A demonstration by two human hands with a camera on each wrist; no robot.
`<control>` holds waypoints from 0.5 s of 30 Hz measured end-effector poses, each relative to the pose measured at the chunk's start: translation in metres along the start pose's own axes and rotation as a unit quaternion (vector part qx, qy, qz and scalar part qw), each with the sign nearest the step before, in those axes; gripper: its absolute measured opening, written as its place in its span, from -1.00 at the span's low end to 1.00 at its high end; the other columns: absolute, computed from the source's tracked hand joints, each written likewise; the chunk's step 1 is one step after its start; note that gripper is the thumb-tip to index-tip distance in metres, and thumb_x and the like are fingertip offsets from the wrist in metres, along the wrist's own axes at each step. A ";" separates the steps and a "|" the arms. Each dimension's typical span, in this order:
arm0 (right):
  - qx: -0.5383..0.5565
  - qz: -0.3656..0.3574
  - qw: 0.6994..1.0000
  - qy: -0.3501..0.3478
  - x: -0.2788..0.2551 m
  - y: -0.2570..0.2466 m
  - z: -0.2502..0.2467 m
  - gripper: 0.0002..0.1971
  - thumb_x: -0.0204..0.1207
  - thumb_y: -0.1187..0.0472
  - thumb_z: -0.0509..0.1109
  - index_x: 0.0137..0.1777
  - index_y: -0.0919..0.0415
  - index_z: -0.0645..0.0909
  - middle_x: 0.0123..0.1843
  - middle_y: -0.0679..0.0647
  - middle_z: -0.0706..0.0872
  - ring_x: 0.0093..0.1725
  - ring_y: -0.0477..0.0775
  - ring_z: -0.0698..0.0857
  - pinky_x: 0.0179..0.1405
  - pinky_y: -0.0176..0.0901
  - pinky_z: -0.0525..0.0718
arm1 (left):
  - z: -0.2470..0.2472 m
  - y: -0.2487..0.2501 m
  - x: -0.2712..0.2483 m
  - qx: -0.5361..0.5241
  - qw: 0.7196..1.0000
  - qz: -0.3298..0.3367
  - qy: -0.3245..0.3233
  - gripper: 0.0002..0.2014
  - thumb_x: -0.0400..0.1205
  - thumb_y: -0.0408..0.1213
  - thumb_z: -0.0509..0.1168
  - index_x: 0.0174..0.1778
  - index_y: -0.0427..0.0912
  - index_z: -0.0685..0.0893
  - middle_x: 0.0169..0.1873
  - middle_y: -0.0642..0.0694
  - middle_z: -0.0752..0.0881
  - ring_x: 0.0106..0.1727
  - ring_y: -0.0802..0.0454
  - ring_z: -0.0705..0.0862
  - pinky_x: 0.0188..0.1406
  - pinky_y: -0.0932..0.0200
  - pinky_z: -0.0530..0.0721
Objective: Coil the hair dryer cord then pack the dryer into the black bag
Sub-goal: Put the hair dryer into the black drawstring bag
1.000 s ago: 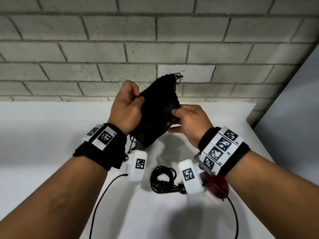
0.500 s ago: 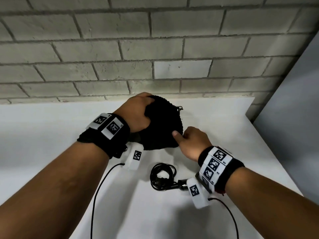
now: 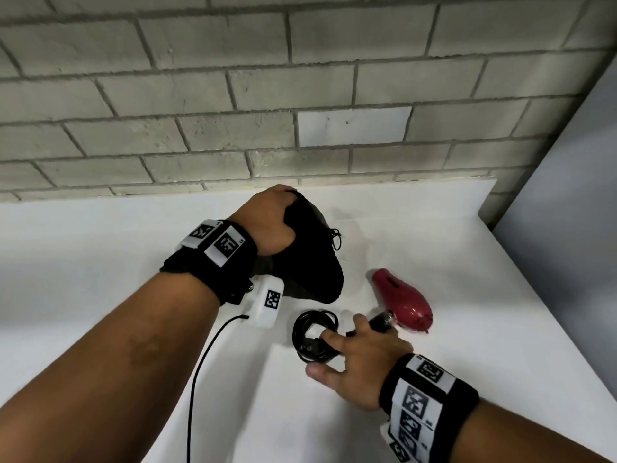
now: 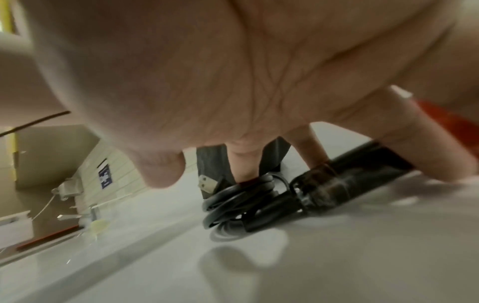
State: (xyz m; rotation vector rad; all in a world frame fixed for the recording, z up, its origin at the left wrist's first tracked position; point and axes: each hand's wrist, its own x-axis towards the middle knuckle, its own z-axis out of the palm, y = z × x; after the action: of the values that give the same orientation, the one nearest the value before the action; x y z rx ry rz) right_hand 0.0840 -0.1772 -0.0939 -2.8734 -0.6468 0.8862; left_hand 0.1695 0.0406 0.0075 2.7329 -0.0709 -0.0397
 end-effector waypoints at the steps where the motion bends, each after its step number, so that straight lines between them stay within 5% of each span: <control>1: 0.017 0.003 1.000 0.002 0.004 0.003 -0.001 -0.22 0.22 -0.66 -0.16 0.45 -0.48 0.29 0.54 0.01 0.34 0.46 0.43 0.40 0.30 0.32 0.50 | 0.001 0.000 -0.001 -0.003 1.000 0.000 0.000 -0.59 0.33 -0.41 0.29 0.13 -0.26 0.66 0.28 -0.07 0.58 0.22 -0.07 0.60 0.14 0.22 0.50; 3: 0.045 0.012 0.999 0.020 0.012 0.011 -0.005 -0.34 0.36 -0.54 -0.13 0.29 -0.37 0.55 0.49 0.03 0.42 0.44 0.37 0.42 0.28 0.29 0.53 | 0.003 -0.001 -0.003 -0.012 1.000 0.003 0.001 -0.60 0.32 -0.43 0.29 0.10 -0.26 0.66 0.26 -0.06 0.58 0.21 -0.08 0.60 0.17 0.16 0.54; 5: 0.063 0.036 0.995 0.062 0.024 0.017 -0.009 -0.41 0.41 -0.37 0.07 0.10 0.00 0.72 0.32 0.08 0.56 0.28 0.29 0.56 0.19 0.18 0.64 | 0.006 -0.001 -0.006 -0.020 1.000 0.007 -0.005 -0.59 0.34 -0.46 0.30 0.13 -0.27 0.67 0.30 -0.06 0.57 0.26 -0.07 0.58 0.20 0.19 0.51; 7: 0.067 0.071 0.991 0.096 0.034 0.022 -0.011 -0.46 0.32 -0.19 0.34 0.13 0.21 0.64 0.21 0.14 0.61 0.17 0.27 0.63 0.12 0.06 0.71 | 0.011 0.000 -0.008 -0.023 0.999 0.022 -0.018 -0.54 0.36 -0.48 0.31 0.22 -0.26 0.65 0.39 -0.06 0.53 0.34 -0.04 0.53 0.23 0.29 0.40; 11: 0.104 0.148 0.973 0.142 0.047 0.027 -0.016 -0.17 0.18 0.03 0.61 0.41 0.28 0.35 0.41 0.20 0.38 0.17 0.25 0.62 0.12 -0.05 0.69 | 0.020 0.005 -0.013 -0.023 0.997 0.048 -0.057 -0.44 0.34 -0.46 0.33 0.32 -0.17 0.61 0.46 0.01 0.46 0.43 0.03 0.47 0.30 0.33 0.34; 15: 0.190 0.192 0.951 0.148 0.061 0.040 -0.021 -0.15 0.20 0.19 0.59 0.44 0.33 0.22 0.42 0.33 0.40 0.34 0.32 0.55 0.26 0.07 0.64 | 0.026 0.006 -0.016 -0.020 0.995 0.047 -0.088 -0.37 0.31 -0.40 0.36 0.37 -0.10 0.56 0.49 0.05 0.42 0.46 0.06 0.44 0.41 0.21 0.39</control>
State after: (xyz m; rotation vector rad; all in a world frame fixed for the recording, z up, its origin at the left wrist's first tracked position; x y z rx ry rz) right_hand 0.1560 -0.1875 -0.1151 -2.7196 0.1090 0.5139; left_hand 0.1519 0.0253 -0.0139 2.6765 -0.2468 -0.2524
